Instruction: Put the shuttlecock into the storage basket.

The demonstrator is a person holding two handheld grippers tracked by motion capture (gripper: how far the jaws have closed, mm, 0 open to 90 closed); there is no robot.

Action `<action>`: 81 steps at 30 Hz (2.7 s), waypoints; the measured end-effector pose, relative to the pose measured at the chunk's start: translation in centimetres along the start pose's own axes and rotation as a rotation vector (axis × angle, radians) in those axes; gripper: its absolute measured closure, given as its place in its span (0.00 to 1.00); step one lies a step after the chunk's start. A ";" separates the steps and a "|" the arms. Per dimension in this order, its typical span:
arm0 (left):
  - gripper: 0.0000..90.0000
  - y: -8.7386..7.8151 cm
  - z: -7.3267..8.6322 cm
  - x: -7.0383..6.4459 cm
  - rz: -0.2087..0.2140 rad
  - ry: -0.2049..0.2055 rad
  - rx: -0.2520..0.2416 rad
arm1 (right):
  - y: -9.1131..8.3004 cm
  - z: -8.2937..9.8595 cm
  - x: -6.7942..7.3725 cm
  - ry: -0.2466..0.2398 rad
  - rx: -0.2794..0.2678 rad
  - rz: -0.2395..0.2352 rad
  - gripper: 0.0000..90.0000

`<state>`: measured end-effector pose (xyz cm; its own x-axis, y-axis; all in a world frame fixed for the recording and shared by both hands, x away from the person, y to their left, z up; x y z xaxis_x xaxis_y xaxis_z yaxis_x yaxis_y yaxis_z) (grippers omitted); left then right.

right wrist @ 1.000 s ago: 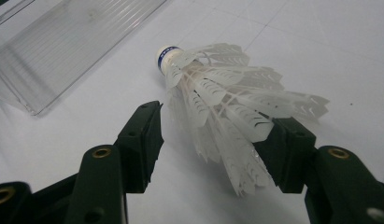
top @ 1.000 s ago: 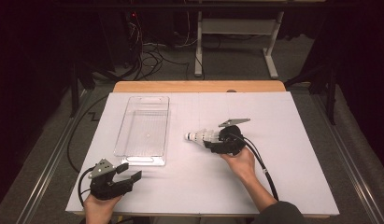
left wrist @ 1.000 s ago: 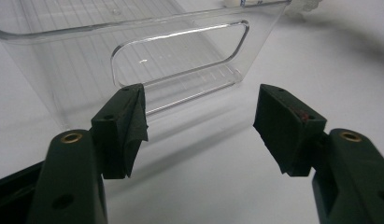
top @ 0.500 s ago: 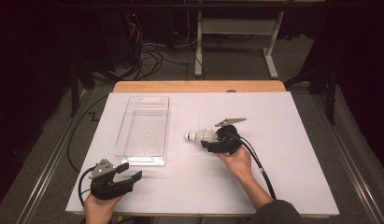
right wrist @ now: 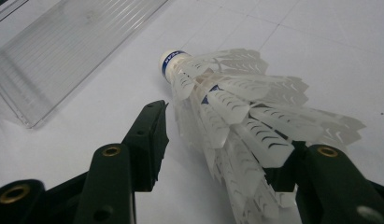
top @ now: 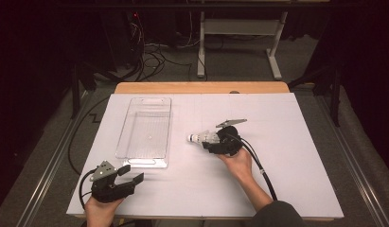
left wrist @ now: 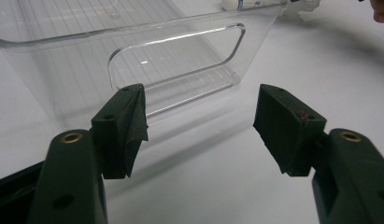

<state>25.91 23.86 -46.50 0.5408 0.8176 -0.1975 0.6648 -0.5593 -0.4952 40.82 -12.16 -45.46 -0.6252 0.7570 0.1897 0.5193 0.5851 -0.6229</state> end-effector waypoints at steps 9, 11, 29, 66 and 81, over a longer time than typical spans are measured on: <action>0.39 0.0 0.0 0.0 0.000 0.001 0.001 | 0.1 0.0 -0.1 0.007 0.012 0.001 0.62; 0.39 0.0 0.0 0.0 0.000 0.000 0.001 | 0.2 -0.1 -0.1 0.010 0.014 -0.002 0.64; 0.39 0.0 0.0 0.0 -0.001 0.002 0.001 | 0.3 -0.1 0.2 0.001 0.036 -0.022 0.90; 0.39 0.0 0.0 0.0 -0.003 -0.002 -0.001 | -1.4 -1.3 0.4 -0.041 0.011 -0.009 0.98; 0.39 -0.1 0.0 0.2 -0.007 -0.010 -0.008 | -1.8 -2.1 1.0 -0.049 0.006 -0.031 0.98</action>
<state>25.91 24.10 -46.47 0.5309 0.8229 -0.2024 0.6725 -0.5545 -0.4902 40.54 -11.85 -42.55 -0.6688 0.7233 0.1720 0.4958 0.6063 -0.6217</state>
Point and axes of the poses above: each handheld gripper's, and its own axes: y roughly forward along the jaws, z roughly out of its underside, x roughly to its left, the point moved 1 cm from there along y, roughly forward along the jaws, and after that the axes turned 5 degrees about -x, right-handed, at the moved point
